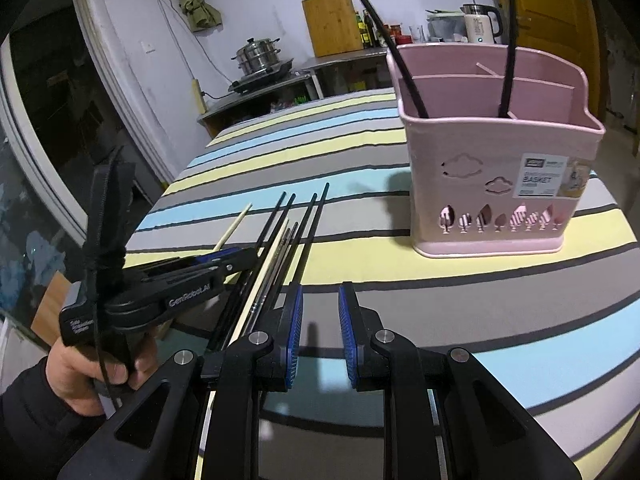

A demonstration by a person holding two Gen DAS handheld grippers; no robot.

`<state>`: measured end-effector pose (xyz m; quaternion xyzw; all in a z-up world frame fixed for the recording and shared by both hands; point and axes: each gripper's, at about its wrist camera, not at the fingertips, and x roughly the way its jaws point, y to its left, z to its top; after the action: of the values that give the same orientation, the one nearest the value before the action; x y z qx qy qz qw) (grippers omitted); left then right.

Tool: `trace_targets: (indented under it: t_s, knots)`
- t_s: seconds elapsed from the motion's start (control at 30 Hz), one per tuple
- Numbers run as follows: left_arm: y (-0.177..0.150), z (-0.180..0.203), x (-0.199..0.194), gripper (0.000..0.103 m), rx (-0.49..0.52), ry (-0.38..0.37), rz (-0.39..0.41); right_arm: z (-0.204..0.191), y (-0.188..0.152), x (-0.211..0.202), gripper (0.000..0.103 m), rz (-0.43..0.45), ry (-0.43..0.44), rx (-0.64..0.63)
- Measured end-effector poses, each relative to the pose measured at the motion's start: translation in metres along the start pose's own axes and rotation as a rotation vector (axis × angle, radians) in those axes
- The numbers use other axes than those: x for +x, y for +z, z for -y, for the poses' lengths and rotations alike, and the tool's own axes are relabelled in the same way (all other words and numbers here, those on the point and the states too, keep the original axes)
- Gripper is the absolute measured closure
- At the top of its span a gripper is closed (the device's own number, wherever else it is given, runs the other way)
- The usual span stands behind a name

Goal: Organize utensils
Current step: 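Move both open tools back down to the remaining chopsticks, then grasp a black chopstick with the left tool while the right tool grasps another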

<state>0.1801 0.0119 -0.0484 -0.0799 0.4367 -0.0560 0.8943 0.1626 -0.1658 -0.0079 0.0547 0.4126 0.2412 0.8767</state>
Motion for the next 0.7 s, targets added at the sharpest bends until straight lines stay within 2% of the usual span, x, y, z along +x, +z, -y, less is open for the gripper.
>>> trace_targets:
  t_s: [0.4, 0.7]
  knots:
    - [-0.008, -0.025, -0.016, 0.093, -0.025, 0.002, -0.031, -0.007, 0.012, 0.054, 0.084, -0.065, 0.006, -0.012]
    - [0.008, -0.028, -0.005, 0.093, -0.068, 0.01, -0.039, -0.008, 0.027, 0.083, 0.084, -0.098, -0.02, -0.027]
